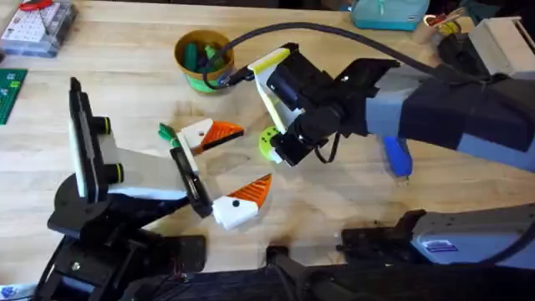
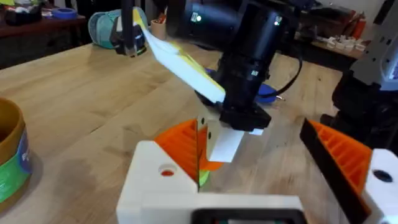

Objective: Pick up the gripper from the table and insert it into the empty holder that is missing its gripper. Then pick up a screw, insert it into the mounting hole, and use the screwdriver to tighten it. Finally, clean up the table by picking up the vegetable and placing it into the bucket.

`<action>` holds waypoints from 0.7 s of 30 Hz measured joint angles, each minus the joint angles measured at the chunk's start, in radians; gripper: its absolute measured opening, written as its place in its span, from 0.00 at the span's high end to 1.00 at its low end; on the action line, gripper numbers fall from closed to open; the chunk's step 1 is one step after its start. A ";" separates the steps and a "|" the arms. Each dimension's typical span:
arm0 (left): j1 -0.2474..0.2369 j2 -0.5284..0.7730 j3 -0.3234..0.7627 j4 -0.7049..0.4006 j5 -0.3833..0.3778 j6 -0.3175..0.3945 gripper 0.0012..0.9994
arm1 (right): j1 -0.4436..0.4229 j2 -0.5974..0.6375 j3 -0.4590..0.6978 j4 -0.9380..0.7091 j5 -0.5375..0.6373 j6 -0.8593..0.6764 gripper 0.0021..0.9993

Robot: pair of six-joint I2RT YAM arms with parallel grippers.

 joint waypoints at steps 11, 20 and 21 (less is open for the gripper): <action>0.000 0.000 0.000 0.000 0.000 0.000 0.00 | -0.036 0.002 0.085 -0.186 0.027 0.000 1.00; 0.000 0.000 0.000 0.000 0.000 0.000 0.00 | -0.107 -0.021 0.380 -0.415 0.032 0.000 1.00; 0.000 0.000 0.000 0.000 0.000 0.000 0.00 | -0.108 -0.022 0.396 -0.420 0.032 0.000 1.00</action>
